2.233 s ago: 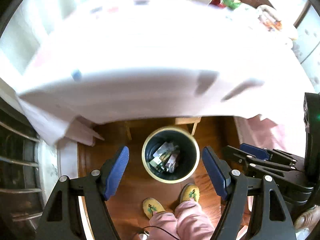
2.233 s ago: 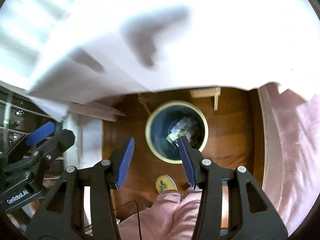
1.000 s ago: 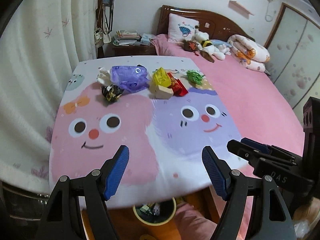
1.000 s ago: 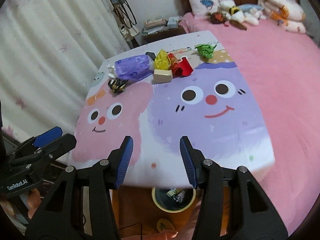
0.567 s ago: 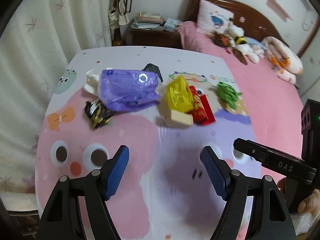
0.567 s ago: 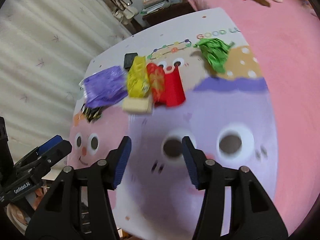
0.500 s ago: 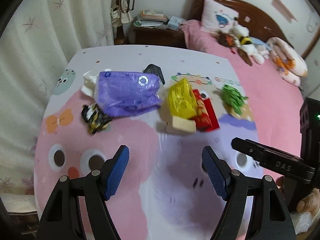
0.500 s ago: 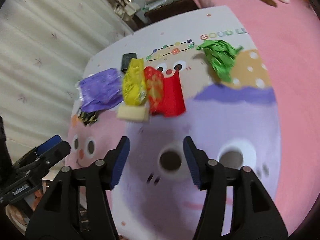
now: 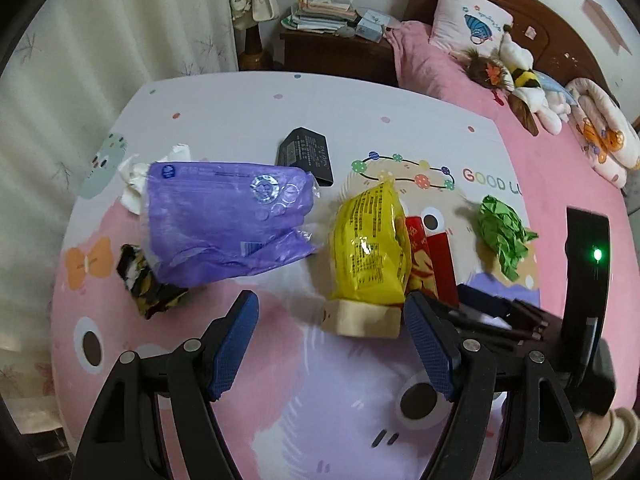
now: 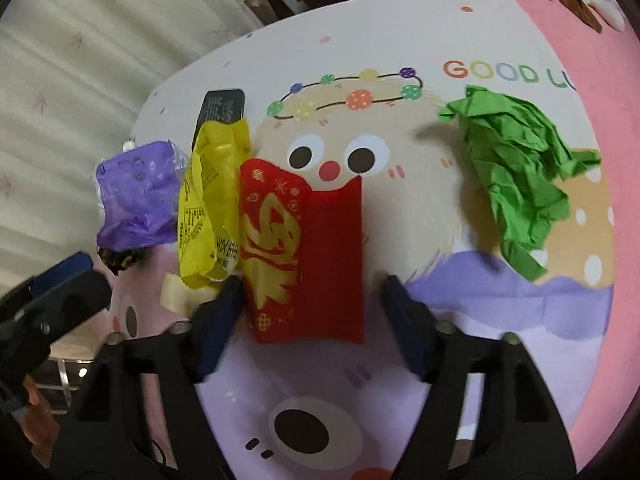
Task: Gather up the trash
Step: 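Grasp the red packet with the right tool while the left tool grasps the yellow snack bag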
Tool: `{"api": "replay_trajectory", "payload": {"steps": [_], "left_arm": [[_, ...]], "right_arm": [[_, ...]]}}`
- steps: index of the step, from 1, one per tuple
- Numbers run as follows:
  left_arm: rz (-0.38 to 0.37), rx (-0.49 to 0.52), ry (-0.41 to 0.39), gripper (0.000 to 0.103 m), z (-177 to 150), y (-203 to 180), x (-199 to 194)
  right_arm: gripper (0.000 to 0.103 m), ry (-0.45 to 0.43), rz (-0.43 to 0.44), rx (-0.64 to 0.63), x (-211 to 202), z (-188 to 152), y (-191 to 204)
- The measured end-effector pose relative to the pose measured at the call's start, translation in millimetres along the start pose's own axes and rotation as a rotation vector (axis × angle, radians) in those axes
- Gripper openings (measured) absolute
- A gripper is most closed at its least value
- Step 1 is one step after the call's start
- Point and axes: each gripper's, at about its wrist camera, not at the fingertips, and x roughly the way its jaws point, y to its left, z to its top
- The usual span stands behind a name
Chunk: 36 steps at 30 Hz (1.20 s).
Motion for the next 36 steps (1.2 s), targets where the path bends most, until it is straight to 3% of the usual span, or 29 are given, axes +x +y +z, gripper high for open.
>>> {"api": "replay_trajectory", "payload": {"steps": [1, 8, 23, 29, 32, 36], "left_arm": [[-0.007, -0.005, 0.007, 0.077, 3, -2, 4], [-0.027, -0.001, 0.056, 0.077, 15, -16, 30], [0.034, 0.014, 0.202, 0.072, 35, -34, 105], [0.047, 0.058, 0.251, 0.057, 32, -46, 125], [0.036, 0.076, 0.233, 0.037, 31, -51, 124], [-0.007, 0.065, 0.179, 0.027, 30, -51, 108]], "right_arm": [[0.048, 0.004, 0.006, -0.006, 1, -1, 1], [0.016, -0.001, 0.077, 0.014, -5, 1, -9], [0.012, -0.018, 0.070, 0.052, -26, -16, -25], [0.012, -0.019, 0.070, 0.057, -27, -18, -26], [0.012, -0.022, 0.066, 0.057, -29, -22, -27], [0.011, -0.031, 0.059, 0.063, -34, -26, -27]]}}
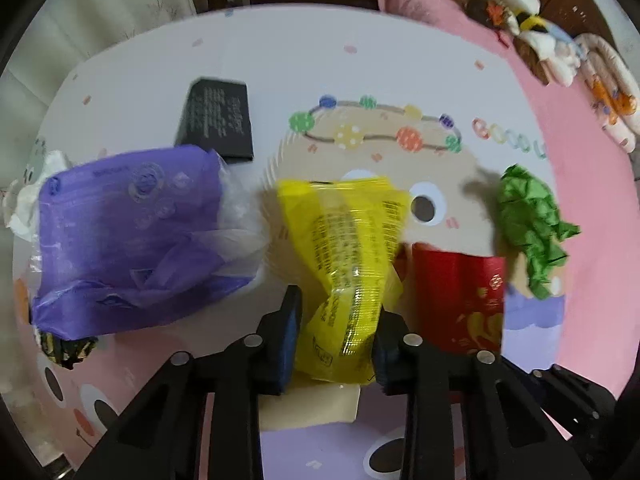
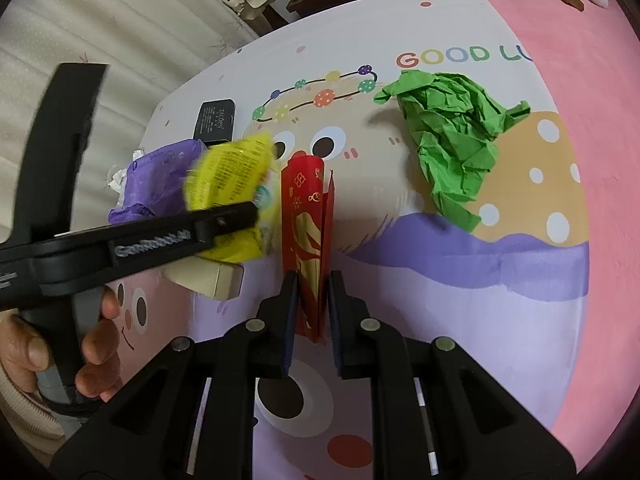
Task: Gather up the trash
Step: 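Grasp the red packet with the right tool while the left tool grasps the yellow snack bag, then carry the red packet and yellow bag over the bin and open both tools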
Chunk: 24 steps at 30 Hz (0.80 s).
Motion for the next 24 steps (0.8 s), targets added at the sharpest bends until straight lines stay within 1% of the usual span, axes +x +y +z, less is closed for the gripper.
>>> {"api": "replay_trajectory", "payload": {"steps": [6, 10, 13, 16, 18, 20, 22, 23, 24], "left_arm": [[-0.042, -0.005, -0.082, 0.025, -13, 3, -42], [-0.082, 0.000, -0.149, 0.025, -39, 10, -86], [-0.092, 0.018, -0.182, 0.025, -60, 17, -114], [-0.105, 0.040, -0.208, 0.025, -93, 31, -144], [-0.108, 0.057, -0.222, 0.025, -124, 46, -167], [-0.105, 0.071, -0.234, 0.025, -147, 57, -178], [-0.093, 0.093, -0.249, 0.025, -179, 71, -193], [-0.093, 0.101, -0.254, 0.025, -191, 78, -197], [-0.098, 0.115, -0.262, 0.025, -211, 87, -205]], "right_arm": [[0.010, -0.025, -0.016, -0.001, -14, -9, 5], [0.009, -0.050, -0.018, -0.003, -31, -21, 13], [0.009, -0.069, -0.016, -0.009, -47, -34, 24], [0.009, -0.087, -0.014, -0.017, -64, -53, 39], [0.009, -0.096, -0.012, -0.021, -74, -69, 50], [0.009, -0.106, -0.011, -0.027, -84, -88, 64], [0.009, -0.113, -0.013, -0.031, -91, -104, 79], [0.009, -0.118, -0.015, -0.034, -95, -118, 89], [0.009, -0.124, -0.019, -0.037, -98, -128, 96]]}}
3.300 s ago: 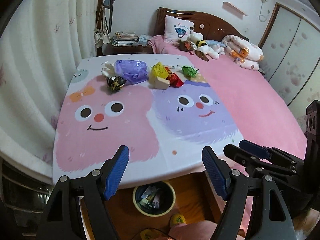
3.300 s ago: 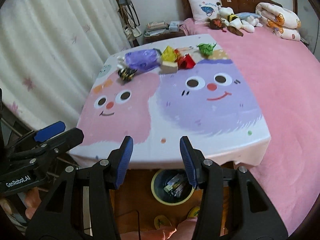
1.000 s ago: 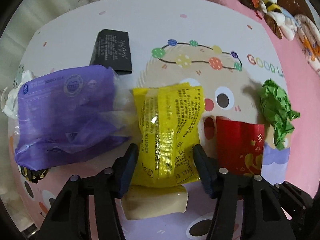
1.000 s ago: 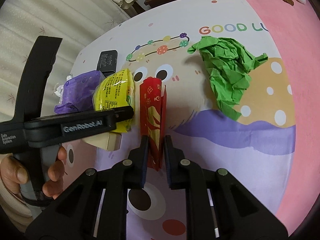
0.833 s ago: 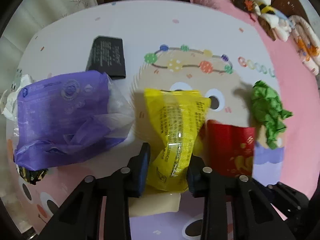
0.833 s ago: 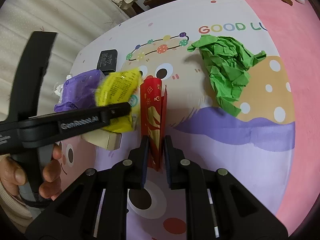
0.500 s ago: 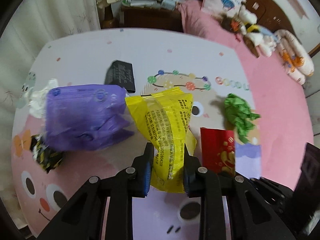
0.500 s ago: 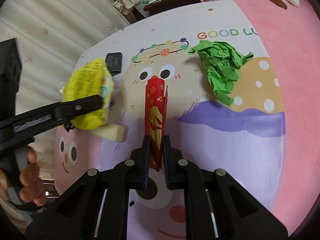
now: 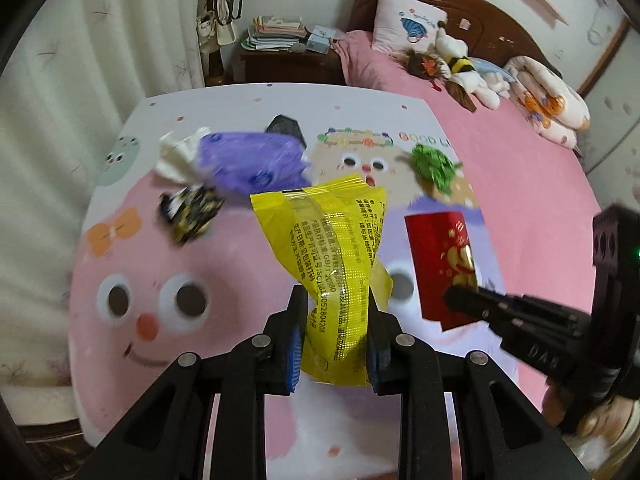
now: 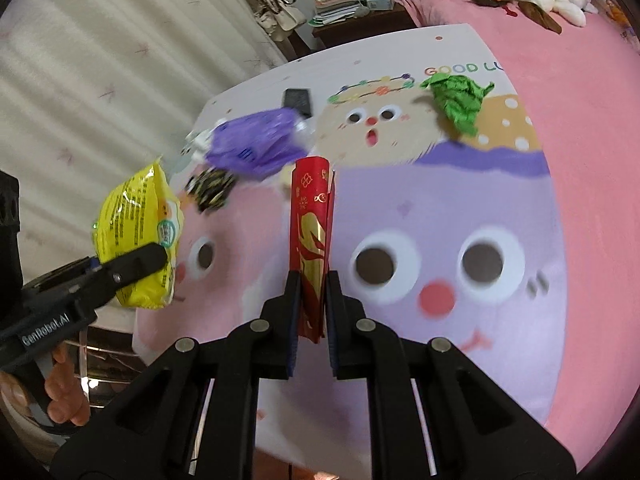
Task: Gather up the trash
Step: 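Carry the red packet and yellow bag over the bin and open both tools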
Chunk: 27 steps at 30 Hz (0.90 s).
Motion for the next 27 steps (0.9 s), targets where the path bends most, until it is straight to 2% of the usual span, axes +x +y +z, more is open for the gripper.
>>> {"api": "replay_trajectory", "payload": {"steps": [5, 10, 15, 22, 27], "left_arm": [[-0.020, 0.046, -0.026, 0.025, -62, 25, -39], [-0.038, 0.099, -0.032, 0.025, -137, 62, -81], [-0.043, 0.134, -0.020, 0.025, -202, 92, -101], [-0.058, 0.131, 0.063, 0.025, -284, 128, -103], [-0.059, 0.116, 0.128, 0.025, -329, 137, -78]], "right_arm": [[0.009, -0.018, -0.017, -0.009, -17, -56, 42], [0.009, -0.011, -0.051, -0.007, -24, -129, 90], [0.009, 0.010, -0.096, -0.013, -22, -197, 130], [0.009, 0.079, -0.142, -0.017, -7, -275, 161], [0.009, 0.154, -0.166, -0.035, 18, -317, 163]]}}
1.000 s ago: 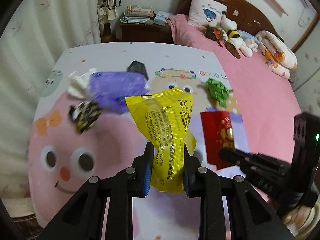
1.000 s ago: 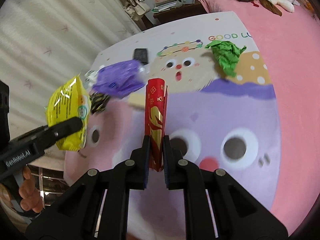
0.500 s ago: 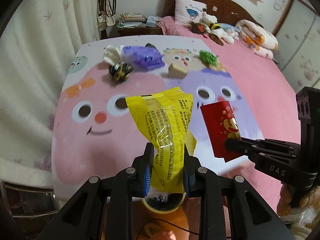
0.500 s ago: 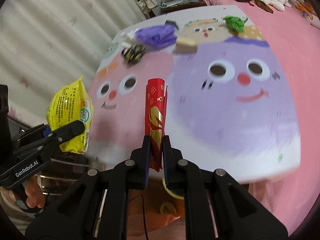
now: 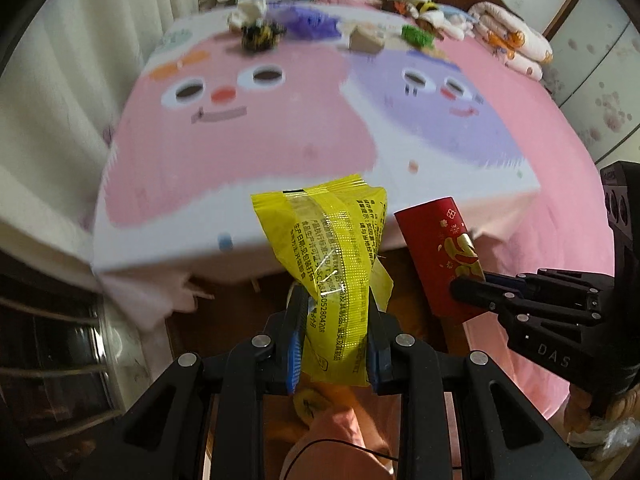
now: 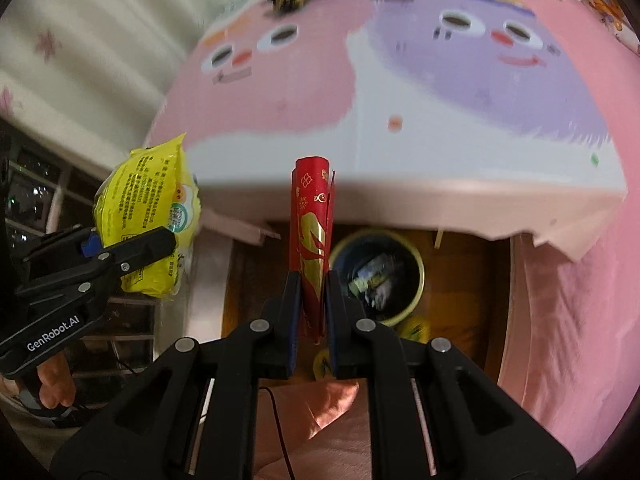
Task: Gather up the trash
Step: 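Carry the red packet and yellow bag over the bin and open both tools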
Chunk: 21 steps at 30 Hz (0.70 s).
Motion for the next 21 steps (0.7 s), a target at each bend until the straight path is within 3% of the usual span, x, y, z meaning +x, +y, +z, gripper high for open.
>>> {"api": "replay_trajectory", "payload": {"steps": [5, 13, 21], "left_arm": [[0.003, -0.041, 0.069, 0.025, -34, -3, 51], [0.003, -0.097, 0.146, 0.025, -73, -7, 173], [0.047, -0.064, 0.198, 0.027, -86, -5, 294]], "right_arm": [[0.009, 0.086, -0.002, 0.013, 50, -29, -18], [0.009, 0.183, -0.017, 0.080, 173, -67, -77], [0.009, 0.198, -0.012, 0.119, 275, -68, -123]]}}
